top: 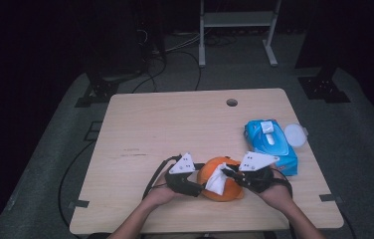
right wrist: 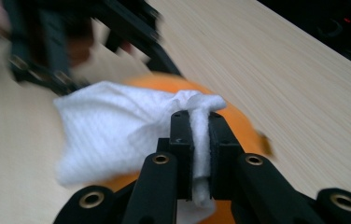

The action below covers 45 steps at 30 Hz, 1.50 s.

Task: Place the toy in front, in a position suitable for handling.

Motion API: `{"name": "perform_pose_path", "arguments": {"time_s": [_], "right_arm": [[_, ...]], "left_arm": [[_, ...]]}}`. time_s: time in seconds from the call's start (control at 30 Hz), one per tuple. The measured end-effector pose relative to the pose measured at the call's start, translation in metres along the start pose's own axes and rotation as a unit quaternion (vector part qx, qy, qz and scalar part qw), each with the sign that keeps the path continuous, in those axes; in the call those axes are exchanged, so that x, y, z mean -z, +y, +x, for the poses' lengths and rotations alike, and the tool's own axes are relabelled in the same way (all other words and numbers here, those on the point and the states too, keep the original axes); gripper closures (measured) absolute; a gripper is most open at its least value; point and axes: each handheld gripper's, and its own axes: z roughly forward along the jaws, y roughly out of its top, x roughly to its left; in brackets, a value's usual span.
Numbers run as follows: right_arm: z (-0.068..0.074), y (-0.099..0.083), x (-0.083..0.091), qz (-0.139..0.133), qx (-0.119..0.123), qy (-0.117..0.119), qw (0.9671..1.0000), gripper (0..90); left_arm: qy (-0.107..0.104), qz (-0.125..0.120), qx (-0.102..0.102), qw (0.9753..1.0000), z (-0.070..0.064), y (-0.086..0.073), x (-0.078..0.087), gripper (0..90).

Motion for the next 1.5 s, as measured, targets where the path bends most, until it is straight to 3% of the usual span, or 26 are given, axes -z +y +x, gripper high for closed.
{"name": "perform_pose_path", "arguments": {"time_s": [0.07,0.13,0.2,0.27,0.33,0.4,0.57,0.67,0.8,0.87,0.93,1.0,1.07,1.17,1.27,1.33,1.37,1.4,1.5], "right_arm": [[-0.008,-0.008,0.003,0.003,-0.016,-0.005,0.9998,81.9],[-0.013,-0.014,0.005,0.008,-0.026,-0.011,0.9996,81.9],[-0.012,-0.014,0.005,0.009,-0.028,-0.016,0.9994,81.9],[-0.006,-0.008,0.002,0.001,-0.025,-0.007,0.9997,81.9],[0.003,-0.002,-0.001,-0.009,-0.017,0.016,0.9997,81.8],[0.009,0.002,-0.004,-0.003,0.003,0.017,0.9998,81.7],[-0.007,-0.011,-0.001,0.007,-0.021,0.009,0.9997,81.7],[-0.015,-0.021,0.002,0.018,-0.037,0.001,0.9992,81.7],[-0.011,-0.016,0.000,0.009,-0.043,0.008,0.9990,81.8],[-0.005,-0.011,-0.001,0.001,-0.036,0.023,0.9991,81.8],[-0.002,-0.010,-0.001,0.005,-0.026,0.021,0.9994,81.8],[-0.008,-0.013,-0.001,0.008,-0.033,0.022,0.9992,81.8],[-0.016,-0.019,-0.001,0.020,-0.035,0.009,0.9991,81.7],[-0.026,-0.030,-0.001,0.035,-0.058,0.005,0.9977,81.7],[-0.025,-0.030,-0.002,0.035,-0.061,0.007,0.9975,81.8],[-0.019,-0.024,-0.003,0.028,-0.053,0.007,0.9982,81.8],[-0.017,-0.021,-0.002,0.024,-0.050,0.007,0.9984,81.8],[-0.017,-0.021,-0.002,0.024,-0.050,0.007,0.9984,81.8],[-0.016,-0.021,-0.001,0.021,-0.046,0.017,0.9986,81.7]], "left_arm": [[-0.006,-0.001,0.006,1.0000,0.004,-0.004,0.003,33.6],[-0.008,-0.002,0.024,0.9997,0.006,-0.003,0.005,27.2],[-0.015,-0.036,0.044,0.9983,0.007,0.003,0.007,17.6],[-0.017,-0.059,0.043,0.9972,0.005,0.006,0.008,18.6],[-0.003,-0.037,0.015,0.9992,0.002,0.007,0.005,24.7],[-0.006,-0.037,0.021,0.9991,0.004,0.003,0.005,28.2],[-0.008,-0.016,0.019,0.9997,0.013,-0.007,0.011,31.4],[-0.012,-0.019,0.031,0.9993,0.015,-0.009,0.014,30.0],[-0.008,-0.026,0.052,0.9983,0.012,0.000,0.007,19.9],[-0.008,-0.026,0.048,0.9985,0.013,-0.001,0.004,22.2],[-0.006,-0.023,0.046,0.9986,0.015,-0.004,0.005,26.8],[-0.005,-0.019,0.046,0.9988,0.016,-0.005,0.006,29.7],[-0.002,-0.010,0.047,0.9988,0.020,-0.009,0.010,31.1],[-0.007,-0.011,0.052,0.9986,0.022,-0.012,0.013,30.6],[-0.005,-0.029,0.066,0.9974,0.023,-0.008,0.013,18.7],[-0.005,-0.020,0.065,0.9976,0.024,-0.006,0.011,15.3],[-0.009,-0.015,0.073,0.9972,0.025,-0.008,0.009,15.7],[-0.009,-0.015,0.073,0.9972,0.025,-0.008,0.009,22.7],[0.000,-0.009,0.081,0.9967,0.027,-0.011,0.011,26.5]]}}
